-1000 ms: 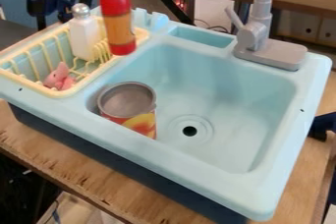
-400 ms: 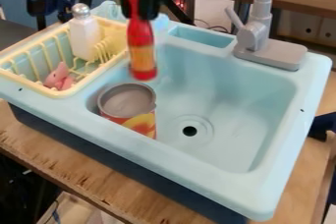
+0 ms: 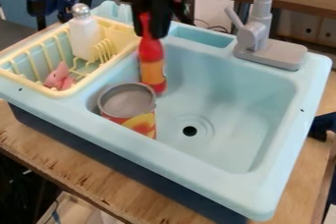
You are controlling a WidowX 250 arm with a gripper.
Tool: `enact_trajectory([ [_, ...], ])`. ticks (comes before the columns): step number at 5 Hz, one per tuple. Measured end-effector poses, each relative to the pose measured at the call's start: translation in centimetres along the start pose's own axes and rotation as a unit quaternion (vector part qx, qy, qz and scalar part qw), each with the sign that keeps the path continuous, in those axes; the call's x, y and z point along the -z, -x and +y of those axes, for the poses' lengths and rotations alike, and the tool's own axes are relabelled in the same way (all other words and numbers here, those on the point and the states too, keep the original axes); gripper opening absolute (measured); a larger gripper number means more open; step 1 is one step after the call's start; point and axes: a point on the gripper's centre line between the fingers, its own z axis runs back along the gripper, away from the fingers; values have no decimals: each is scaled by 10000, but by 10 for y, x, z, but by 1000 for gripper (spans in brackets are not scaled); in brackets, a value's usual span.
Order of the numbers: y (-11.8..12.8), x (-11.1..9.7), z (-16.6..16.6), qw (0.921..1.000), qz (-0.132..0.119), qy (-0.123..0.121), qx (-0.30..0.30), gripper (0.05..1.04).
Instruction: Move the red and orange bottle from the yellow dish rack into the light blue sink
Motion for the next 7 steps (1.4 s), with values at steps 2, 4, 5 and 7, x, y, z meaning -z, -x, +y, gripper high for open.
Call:
enact_trajectory([
  [2,-1,10,-2,9999,-64,-27,85,413],
  [4,5,7,-3,10000,-27,-18,-29,976],
  [5,14,-9,-7,9998,-181,16,-29,1005],
  [7,51,-59,-21,9960,-863,206,62,1001],
])
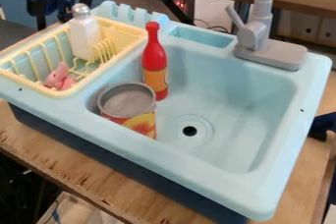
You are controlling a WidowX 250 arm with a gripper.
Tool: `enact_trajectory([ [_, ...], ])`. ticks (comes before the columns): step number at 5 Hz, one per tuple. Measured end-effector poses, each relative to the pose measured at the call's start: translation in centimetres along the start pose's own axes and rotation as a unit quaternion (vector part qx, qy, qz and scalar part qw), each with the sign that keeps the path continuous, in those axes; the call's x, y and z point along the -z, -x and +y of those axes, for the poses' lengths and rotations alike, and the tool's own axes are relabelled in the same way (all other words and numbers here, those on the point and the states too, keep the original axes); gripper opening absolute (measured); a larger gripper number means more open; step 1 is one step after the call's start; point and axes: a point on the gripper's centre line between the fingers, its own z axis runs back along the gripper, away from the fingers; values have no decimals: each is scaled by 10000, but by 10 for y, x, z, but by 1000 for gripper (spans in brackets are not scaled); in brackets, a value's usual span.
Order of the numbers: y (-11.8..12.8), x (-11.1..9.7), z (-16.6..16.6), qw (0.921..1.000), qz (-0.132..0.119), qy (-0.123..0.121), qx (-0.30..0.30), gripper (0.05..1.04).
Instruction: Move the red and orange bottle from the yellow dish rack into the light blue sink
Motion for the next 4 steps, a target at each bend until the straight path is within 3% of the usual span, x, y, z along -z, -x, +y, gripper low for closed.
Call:
enact_trajectory([
  [1,29,0,6,9994,72,-323,-86,1001],
  [2,38,1,6,9977,124,-659,-52,1000],
  [4,38,0,5,9976,118,-676,-55,1000],
])
